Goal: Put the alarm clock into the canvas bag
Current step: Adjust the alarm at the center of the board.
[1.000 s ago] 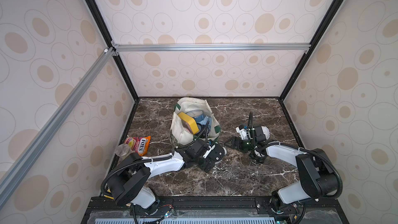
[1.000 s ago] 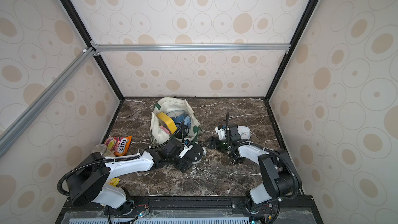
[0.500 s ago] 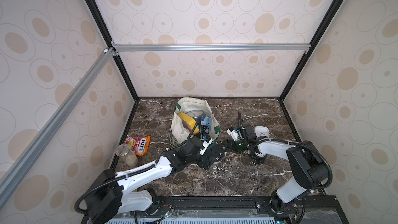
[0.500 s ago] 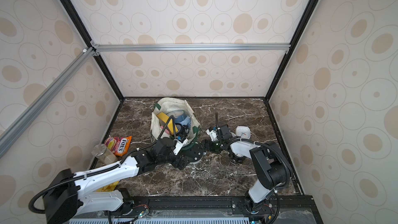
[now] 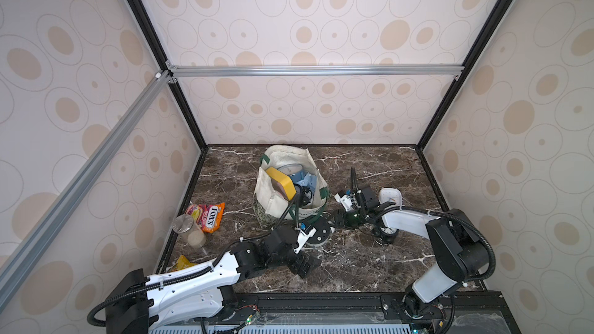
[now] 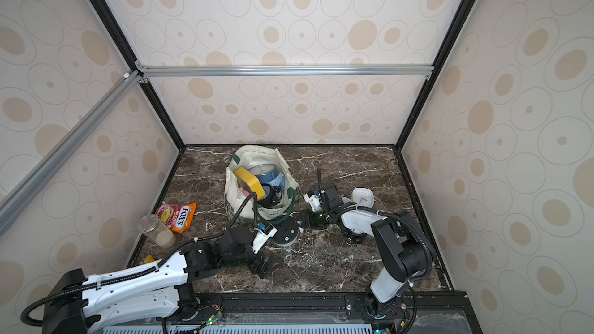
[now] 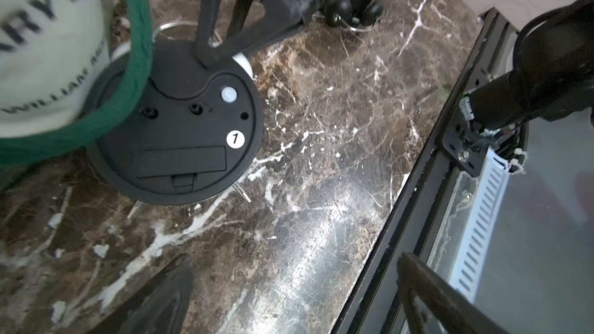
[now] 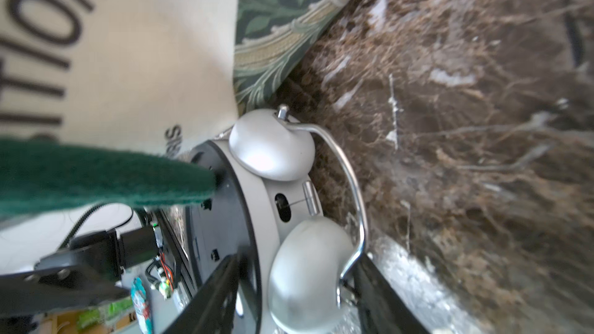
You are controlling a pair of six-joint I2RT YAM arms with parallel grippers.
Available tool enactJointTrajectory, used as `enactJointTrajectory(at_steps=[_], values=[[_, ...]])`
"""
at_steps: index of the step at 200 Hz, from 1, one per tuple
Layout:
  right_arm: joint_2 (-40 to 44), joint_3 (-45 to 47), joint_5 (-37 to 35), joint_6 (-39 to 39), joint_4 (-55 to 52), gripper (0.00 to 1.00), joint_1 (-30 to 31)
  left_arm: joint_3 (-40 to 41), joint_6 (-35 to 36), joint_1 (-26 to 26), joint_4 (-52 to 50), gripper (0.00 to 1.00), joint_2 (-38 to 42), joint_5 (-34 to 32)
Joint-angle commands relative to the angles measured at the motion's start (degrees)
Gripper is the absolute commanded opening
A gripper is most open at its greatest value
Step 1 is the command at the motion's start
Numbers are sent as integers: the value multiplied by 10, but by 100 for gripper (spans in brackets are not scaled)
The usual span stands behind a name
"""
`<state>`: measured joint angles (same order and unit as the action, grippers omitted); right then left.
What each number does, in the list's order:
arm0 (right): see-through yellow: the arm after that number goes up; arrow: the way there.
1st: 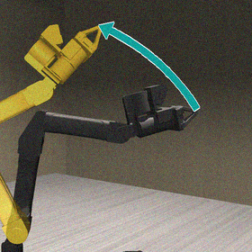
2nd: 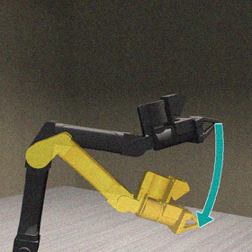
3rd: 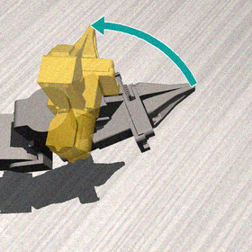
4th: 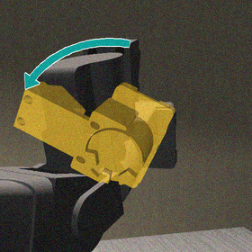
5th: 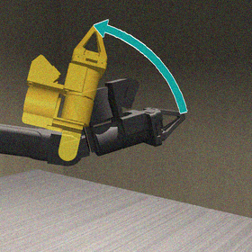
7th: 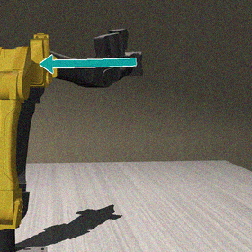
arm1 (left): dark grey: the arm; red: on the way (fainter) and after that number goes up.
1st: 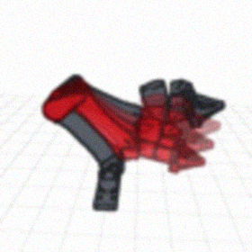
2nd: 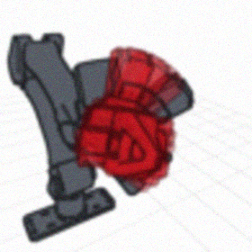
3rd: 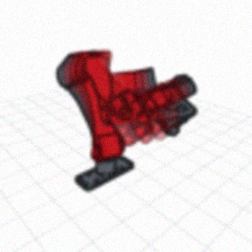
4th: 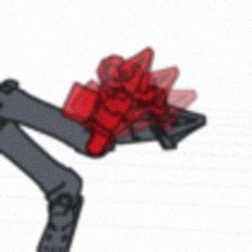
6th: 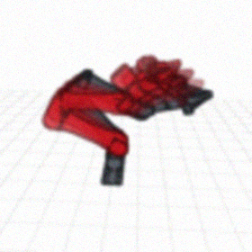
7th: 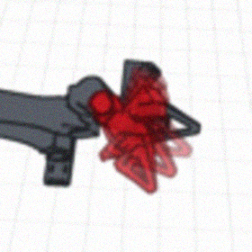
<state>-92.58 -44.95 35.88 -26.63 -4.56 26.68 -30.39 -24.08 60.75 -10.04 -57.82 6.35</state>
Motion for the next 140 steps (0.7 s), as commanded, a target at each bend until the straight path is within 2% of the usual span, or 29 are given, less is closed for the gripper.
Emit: enactJointTrajectory(at_steps=[1,23,83,123,140], values=[[4,28,-51,38,-97,52,5,12,-28,16,52,98,-16,-88],[17,46,-35,45,-119,49,6,7,-7,30,61,98,-46,-144],[122,134,-50,-25,-124,48,5,-5,69,50,77,98,-119,-134],[174,194,-59,-69,-89,47,0,-10,118,56,77,98,-124,-132],[199,206,-59,-80,-70,49,-10,-24,152,55,59,98,-122,-139]])
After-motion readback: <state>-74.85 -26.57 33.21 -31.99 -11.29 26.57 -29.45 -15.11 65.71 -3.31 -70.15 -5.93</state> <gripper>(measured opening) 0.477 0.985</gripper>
